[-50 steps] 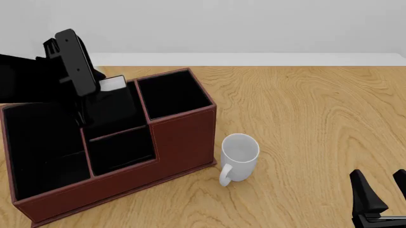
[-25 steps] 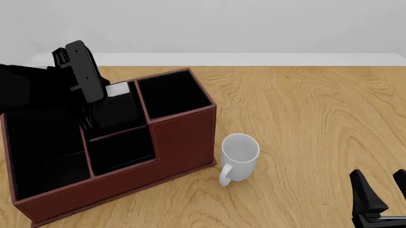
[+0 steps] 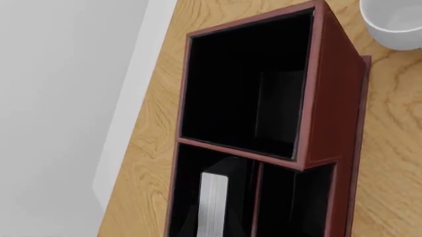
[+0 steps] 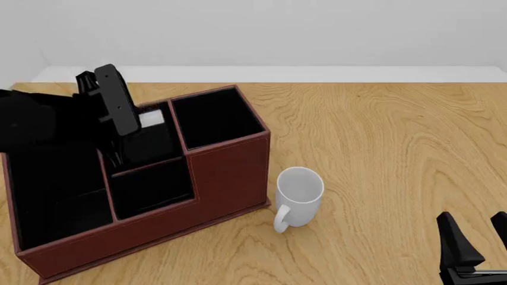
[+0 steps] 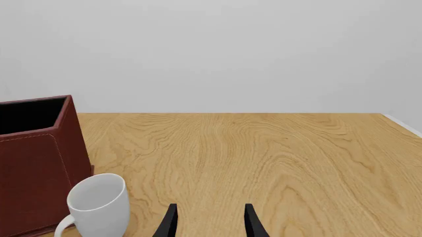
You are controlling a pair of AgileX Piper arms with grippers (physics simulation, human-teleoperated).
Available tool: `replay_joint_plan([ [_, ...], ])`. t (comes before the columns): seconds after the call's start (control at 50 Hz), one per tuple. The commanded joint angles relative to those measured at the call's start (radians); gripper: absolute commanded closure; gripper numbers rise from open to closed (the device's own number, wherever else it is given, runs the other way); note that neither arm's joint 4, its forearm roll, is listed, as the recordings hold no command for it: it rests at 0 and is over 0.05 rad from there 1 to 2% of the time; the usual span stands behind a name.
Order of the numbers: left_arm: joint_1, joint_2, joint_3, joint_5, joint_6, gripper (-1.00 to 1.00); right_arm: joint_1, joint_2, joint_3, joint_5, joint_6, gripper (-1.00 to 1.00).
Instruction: Pick up the book and place it in the front compartment of the caddy.
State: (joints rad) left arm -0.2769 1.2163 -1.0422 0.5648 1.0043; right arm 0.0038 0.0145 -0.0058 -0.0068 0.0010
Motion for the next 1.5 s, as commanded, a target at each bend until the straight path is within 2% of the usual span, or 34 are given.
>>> replay_joint_plan([
  [0.02,0.005,0.011,0.003,-0.025,0.009,1.0,0.0,0.0,0.0,0.0,0.0,-1.0],
  [0.22,0.0,0.021,-0.002,-0.04,-0.008,1.0,0.0,0.0,0.0,0.0,0.0,-1.0],
  [0.5,0.022,0.027,0.033,-0.081,0.025,1.0,0.0,0.0,0.0,0.0,0.0,-1.0],
  [1.0,0.019,0.052,0.053,-0.113,0.013,1.0,0.0,0.0,0.0,0.0,-0.001,-1.0],
  [1.5,0.037,0.1,0.084,-0.196,0.016,1.0,0.0,0.0,0.0,0.0,0.0,-1.0],
])
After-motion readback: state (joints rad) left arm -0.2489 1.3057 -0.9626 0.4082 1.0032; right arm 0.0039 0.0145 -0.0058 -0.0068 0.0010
